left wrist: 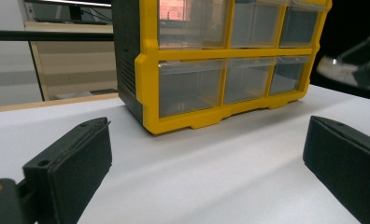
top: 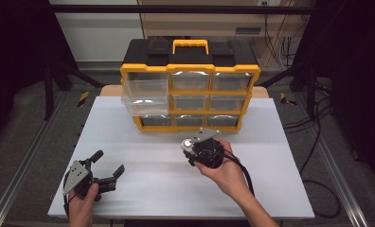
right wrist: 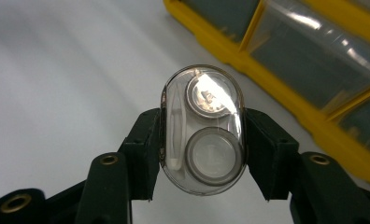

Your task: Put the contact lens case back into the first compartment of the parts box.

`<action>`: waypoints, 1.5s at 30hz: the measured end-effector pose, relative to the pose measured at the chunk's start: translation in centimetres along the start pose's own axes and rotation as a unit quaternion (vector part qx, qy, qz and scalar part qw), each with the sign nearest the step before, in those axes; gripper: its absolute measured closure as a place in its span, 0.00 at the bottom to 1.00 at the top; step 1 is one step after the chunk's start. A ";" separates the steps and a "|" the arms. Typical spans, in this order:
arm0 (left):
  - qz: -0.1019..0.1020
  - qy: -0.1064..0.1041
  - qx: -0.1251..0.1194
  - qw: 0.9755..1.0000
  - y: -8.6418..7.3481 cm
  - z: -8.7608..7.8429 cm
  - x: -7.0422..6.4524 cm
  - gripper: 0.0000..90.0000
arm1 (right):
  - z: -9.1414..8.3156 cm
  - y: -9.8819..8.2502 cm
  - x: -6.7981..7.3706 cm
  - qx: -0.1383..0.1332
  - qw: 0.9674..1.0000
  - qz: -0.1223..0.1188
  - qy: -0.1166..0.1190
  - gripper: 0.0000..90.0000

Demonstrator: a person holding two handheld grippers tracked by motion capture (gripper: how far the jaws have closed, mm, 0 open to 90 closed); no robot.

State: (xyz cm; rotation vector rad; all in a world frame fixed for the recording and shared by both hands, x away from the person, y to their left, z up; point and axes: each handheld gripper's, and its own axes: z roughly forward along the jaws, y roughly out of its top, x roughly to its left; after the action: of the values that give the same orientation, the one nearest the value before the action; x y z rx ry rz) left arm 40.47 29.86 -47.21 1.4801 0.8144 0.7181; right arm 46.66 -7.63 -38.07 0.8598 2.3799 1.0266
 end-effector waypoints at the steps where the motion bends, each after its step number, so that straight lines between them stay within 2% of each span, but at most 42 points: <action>1: 0.000 0.000 0.000 1.000 0.0 0.0 0.0 0.01 | -0.3 0.3 -0.1 -0.003 1.000 -0.001 -0.001 0.55; 17: 0.000 0.002 0.000 1.000 0.0 -0.1 0.1 0.01 | -4.6 5.2 -2.4 -0.056 0.998 -0.015 -0.026 0.55; 24: 0.001 0.002 0.000 1.000 0.0 -0.1 0.1 0.01 | -6.1 6.9 -3.4 -0.080 0.996 -0.010 -0.033 0.55; 35: 0.001 0.002 -0.001 1.000 0.0 -0.1 0.1 0.01 | -7.9 9.4 -4.0 -0.117 0.992 -0.004 -0.041 0.55; 45: 0.002 0.002 0.000 1.000 0.0 -0.1 0.0 0.01 | -8.9 11.6 -4.5 -0.144 0.989 0.017 -0.034 0.55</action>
State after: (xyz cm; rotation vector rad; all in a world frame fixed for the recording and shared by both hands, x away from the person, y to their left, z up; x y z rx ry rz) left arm 40.45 29.93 -47.18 1.4812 0.8147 0.7245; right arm 49.18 -8.89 -23.09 0.8153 2.1003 1.2932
